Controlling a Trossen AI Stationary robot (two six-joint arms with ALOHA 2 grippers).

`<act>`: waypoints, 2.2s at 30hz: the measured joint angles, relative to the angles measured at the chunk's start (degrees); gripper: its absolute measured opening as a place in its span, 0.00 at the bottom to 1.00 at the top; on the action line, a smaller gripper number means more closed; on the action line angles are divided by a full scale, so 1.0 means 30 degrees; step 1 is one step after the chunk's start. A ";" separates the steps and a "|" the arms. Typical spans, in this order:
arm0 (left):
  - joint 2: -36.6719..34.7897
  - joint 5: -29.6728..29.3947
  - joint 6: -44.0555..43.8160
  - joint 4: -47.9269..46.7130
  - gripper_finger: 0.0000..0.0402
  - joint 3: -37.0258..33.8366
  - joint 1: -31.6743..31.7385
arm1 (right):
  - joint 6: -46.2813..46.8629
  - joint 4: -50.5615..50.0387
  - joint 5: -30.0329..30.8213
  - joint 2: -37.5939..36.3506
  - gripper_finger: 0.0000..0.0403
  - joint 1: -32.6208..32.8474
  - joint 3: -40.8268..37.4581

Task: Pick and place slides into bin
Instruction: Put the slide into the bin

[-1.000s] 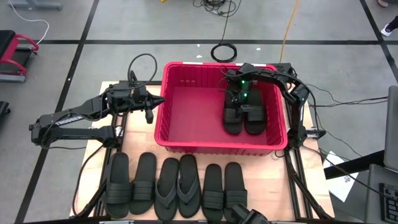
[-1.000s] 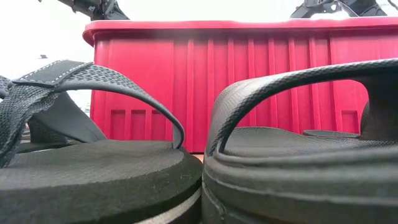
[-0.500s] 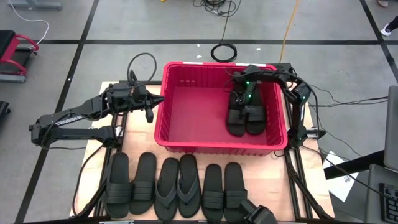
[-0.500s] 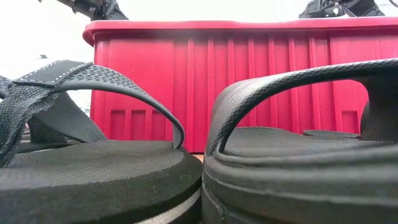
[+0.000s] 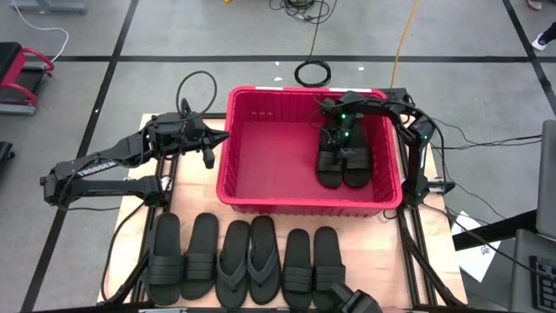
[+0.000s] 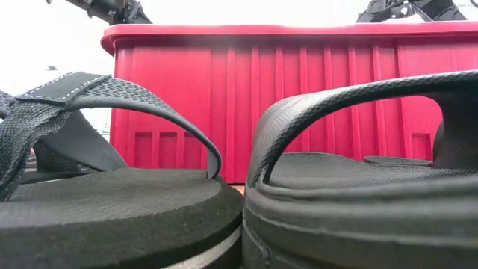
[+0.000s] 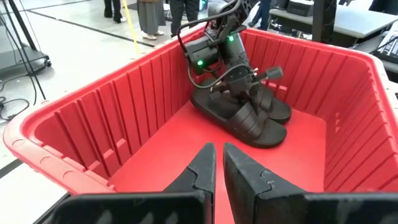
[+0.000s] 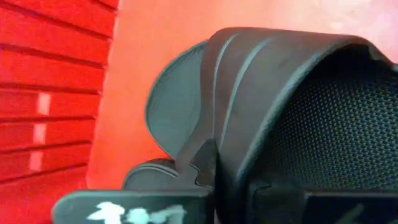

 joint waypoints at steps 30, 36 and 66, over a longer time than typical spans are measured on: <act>0.0001 0.0946 0.0248 -0.0015 0.06 -0.0007 -0.0007 | 0.2594 0.0826 0.0431 0.0049 0.33 0.0574 -0.0073; -0.0001 0.1455 0.0248 -0.0029 0.06 -0.0007 -0.0007 | 0.3048 0.0894 0.0253 0.0071 0.42 0.0582 -0.0087; 0.0001 0.1566 0.0197 -0.0051 0.06 -0.0007 -0.0007 | 0.4957 0.2584 0.2151 -0.1925 0.57 0.0720 -0.0073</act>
